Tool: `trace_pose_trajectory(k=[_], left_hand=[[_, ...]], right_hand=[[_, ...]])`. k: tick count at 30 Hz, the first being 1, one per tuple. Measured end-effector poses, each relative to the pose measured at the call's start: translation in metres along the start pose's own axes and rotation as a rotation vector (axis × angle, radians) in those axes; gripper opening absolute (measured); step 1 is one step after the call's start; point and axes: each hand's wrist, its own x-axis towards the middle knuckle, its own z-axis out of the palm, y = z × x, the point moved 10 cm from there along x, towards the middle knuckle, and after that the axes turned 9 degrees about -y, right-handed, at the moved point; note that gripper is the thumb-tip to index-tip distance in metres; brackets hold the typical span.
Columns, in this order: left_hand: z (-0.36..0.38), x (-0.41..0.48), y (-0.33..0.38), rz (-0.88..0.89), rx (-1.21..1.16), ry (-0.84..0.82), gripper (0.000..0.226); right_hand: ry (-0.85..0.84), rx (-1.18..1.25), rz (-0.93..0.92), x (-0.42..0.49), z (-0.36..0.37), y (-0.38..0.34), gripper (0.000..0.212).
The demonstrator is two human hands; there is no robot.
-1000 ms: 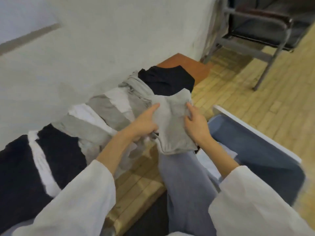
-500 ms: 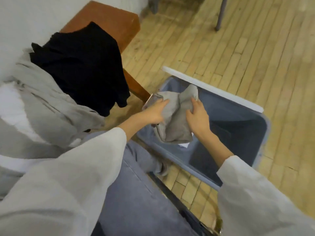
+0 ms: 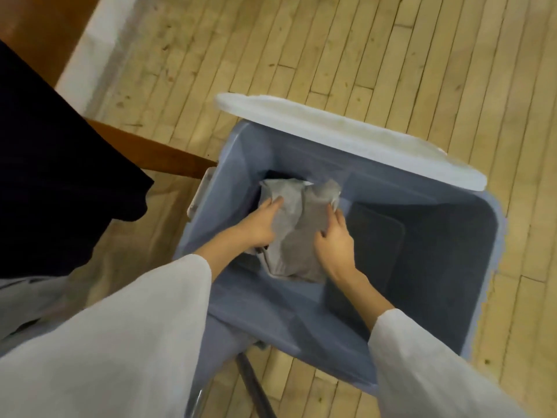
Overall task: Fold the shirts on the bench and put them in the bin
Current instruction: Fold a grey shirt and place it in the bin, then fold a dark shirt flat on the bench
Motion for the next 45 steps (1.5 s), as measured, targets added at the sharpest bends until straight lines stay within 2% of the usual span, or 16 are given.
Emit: trace_pose_trajectory(k=[4,7,12,14,16,17,19,20,24,27,31,33,35,39,43,45], left_hand=[[-0.012,0.026,-0.005,0.091,0.151,0.104,0.092],[-0.014,0.051,-0.027,0.108,0.110,0.152,0.084],[0.039,0.061,-0.116,-0.305,-0.346,-0.199,0.053],[0.053,0.056,-0.138,-0.367,-0.372,-0.224,0.020],[0.058,0.050,-0.152,-0.414,-0.362,-0.196,0.008],[0.059,0.048,-0.156,-0.423,-0.347,-0.186,0.021],[0.063,0.067,-0.175,-0.394,-0.273,-0.146,0.073],[0.066,0.078,-0.179,-0.355,-0.259,-0.143,0.081],[0.040,0.054,-0.119,-0.269,-0.096,-0.065,0.056],[0.025,0.039,-0.097,-0.231,-0.099,-0.038,0.051],[0.008,-0.002,-0.063,-0.145,-0.065,-0.091,0.043],[-0.007,-0.025,-0.042,-0.118,-0.011,-0.075,0.036],[-0.029,-0.064,-0.021,-0.093,0.018,-0.001,0.029],[-0.076,-0.167,-0.007,-0.035,-0.042,0.267,0.021],[-0.100,-0.312,-0.049,0.015,-0.081,0.647,0.030],[-0.088,-0.384,-0.093,-0.022,-0.085,0.772,0.031]], right_hand=[[0.080,0.021,-0.053,0.028,0.010,0.002,0.067],[0.131,0.065,-0.064,0.041,0.027,0.016,0.069],[-0.173,0.146,0.139,0.067,0.095,0.081,0.089],[-0.188,0.140,0.140,0.074,0.101,0.090,0.091],[-0.198,0.144,0.130,0.081,0.103,0.092,0.090],[-0.200,0.134,0.126,0.084,0.104,0.093,0.090],[-0.210,0.109,0.127,0.088,0.104,0.097,0.091],[-0.210,0.097,0.131,0.089,0.103,0.096,0.090],[-0.082,-0.039,0.239,0.076,0.086,0.087,0.075],[0.025,0.058,0.256,0.061,0.072,0.059,0.059],[-0.176,0.354,0.200,0.036,0.080,-0.014,0.029],[-0.281,0.378,0.136,0.017,0.080,-0.058,0.021],[-0.280,0.317,0.035,-0.011,0.064,-0.108,0.013],[-0.255,0.356,-0.150,-0.069,0.040,-0.201,0.005],[-0.341,0.495,-0.381,-0.162,0.066,-0.297,0.011],[-0.458,0.491,-0.489,-0.223,0.109,-0.340,0.015]])
